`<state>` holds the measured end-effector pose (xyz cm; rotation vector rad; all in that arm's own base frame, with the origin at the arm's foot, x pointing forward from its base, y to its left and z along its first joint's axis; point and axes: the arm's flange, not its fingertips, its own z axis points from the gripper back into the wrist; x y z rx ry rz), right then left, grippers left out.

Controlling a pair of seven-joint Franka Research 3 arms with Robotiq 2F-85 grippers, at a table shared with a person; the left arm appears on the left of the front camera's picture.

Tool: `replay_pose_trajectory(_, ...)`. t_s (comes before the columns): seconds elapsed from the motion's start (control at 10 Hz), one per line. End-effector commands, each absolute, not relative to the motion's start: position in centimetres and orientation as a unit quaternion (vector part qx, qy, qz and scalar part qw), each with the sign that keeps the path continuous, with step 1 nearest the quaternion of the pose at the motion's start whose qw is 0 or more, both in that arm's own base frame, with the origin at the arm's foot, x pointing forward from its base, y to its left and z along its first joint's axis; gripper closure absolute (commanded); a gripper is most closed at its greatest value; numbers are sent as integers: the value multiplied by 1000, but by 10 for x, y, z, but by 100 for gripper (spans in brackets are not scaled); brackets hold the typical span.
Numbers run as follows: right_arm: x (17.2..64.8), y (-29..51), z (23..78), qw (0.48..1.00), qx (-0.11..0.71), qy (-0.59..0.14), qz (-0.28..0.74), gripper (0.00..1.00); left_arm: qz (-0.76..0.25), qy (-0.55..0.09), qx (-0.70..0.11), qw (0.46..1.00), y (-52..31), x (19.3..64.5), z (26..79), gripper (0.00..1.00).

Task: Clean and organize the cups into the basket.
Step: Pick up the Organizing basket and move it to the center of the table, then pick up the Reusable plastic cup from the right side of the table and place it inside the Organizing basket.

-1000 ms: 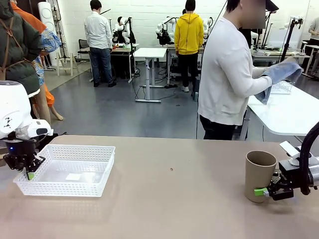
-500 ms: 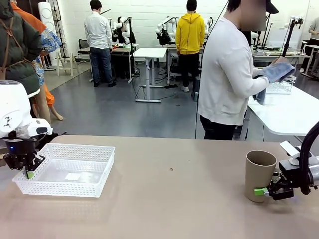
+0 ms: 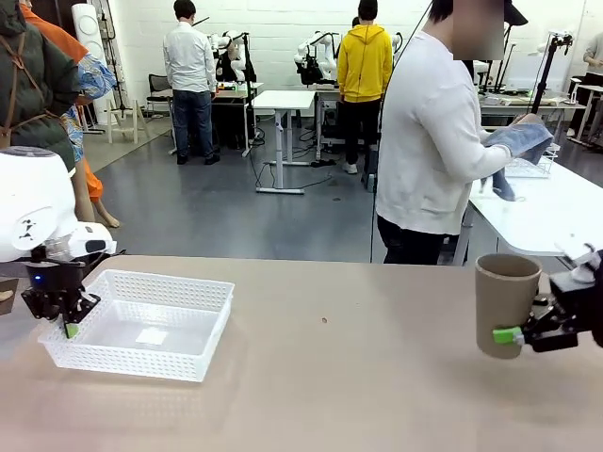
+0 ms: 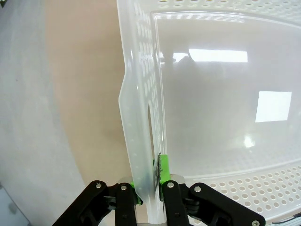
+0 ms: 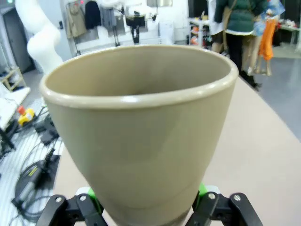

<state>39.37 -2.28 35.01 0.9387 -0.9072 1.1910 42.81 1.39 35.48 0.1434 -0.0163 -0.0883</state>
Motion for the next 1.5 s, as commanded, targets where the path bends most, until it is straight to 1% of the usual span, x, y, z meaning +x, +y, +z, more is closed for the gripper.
replay_pose_trajectory(0.0, 364, -30, 410, 653, 393, -418, 494, 77, -9, 1, 88, 996, -31, 417, 356, 100)
replay_pose_trajectory(0.1, 358, -38, 433, 650, 392, -430, 488, 77, 8, 9, 89, 996, -51, 415, 357, 100)
replay_pose_trajectory(0.2, 353, -46, 451, 652, 394, -435, 480, 77, 27, 2, 90, 996, -71, 412, 358, 100)
replay_pose_trajectory(0.4, 344, -57, 473, 658, 395, -446, 461, 77, 33, 2, 94, 995, -106, 405, 355, 100)
replay_pose_trajectory(0.5, 341, -61, 476, 660, 387, -448, 463, 77, 30, -1, 97, 995, -124, 400, 355, 100)
replay_pose_trajectory(0.7, 347, -54, 473, 651, 384, -451, 474, 77, 16, -5, 95, 995, -156, 396, 356, 100)
replay_pose_trajectory(1.0, 347, -54, 473, 651, 384, -451, 474, 77, 7, -16, 85, 996, -209, 397, 355, 100)
replay_pose_trajectory(1.1, 347, -54, 473, 651, 384, -451, 474, 77, 18, -2, 77, 997, -223, 400, 355, 100)
replay_pose_trajectory(1.4, 347, -54, 473, 651, 384, -451, 474, 77, 32, 6, 66, 997, -265, 408, 344, 100)
